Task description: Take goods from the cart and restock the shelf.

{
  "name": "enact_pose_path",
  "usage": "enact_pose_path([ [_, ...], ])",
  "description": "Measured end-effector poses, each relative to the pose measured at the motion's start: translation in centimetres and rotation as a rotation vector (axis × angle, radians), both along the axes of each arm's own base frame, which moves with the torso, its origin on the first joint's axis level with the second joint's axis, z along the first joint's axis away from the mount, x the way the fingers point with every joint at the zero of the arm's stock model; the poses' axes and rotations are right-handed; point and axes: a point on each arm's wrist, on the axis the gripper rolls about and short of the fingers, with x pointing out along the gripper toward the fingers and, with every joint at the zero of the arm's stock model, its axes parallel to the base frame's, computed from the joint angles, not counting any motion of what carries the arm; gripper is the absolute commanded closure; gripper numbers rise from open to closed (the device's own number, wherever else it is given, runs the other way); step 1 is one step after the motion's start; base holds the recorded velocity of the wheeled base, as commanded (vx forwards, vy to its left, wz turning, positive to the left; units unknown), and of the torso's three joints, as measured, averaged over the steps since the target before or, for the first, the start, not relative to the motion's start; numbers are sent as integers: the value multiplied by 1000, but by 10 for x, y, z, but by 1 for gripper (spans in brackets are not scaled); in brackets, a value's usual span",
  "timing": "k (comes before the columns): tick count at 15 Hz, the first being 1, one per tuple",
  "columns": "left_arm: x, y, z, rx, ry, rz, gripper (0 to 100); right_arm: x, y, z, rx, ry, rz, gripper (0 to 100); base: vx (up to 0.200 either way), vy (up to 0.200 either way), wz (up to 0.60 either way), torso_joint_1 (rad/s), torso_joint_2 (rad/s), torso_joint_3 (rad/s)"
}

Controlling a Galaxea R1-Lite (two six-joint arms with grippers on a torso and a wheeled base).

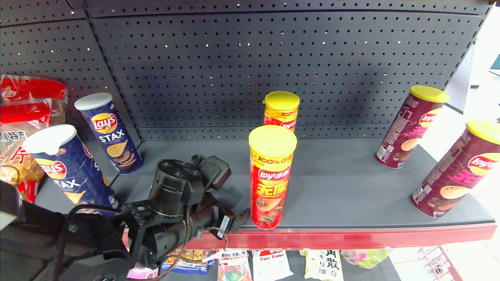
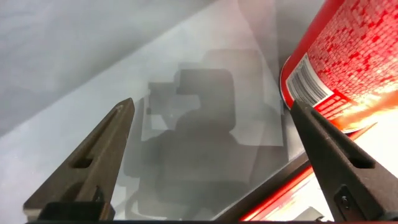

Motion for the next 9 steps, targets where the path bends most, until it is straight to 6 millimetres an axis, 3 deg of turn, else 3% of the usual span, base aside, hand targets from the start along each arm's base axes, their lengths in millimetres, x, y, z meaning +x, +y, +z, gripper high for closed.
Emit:
enact_pose_path([
  [9, 3, -4, -2, -3, -3, -3, 0, 0, 0, 0, 0, 0, 0, 0, 0, 0, 0, 0, 0, 0],
])
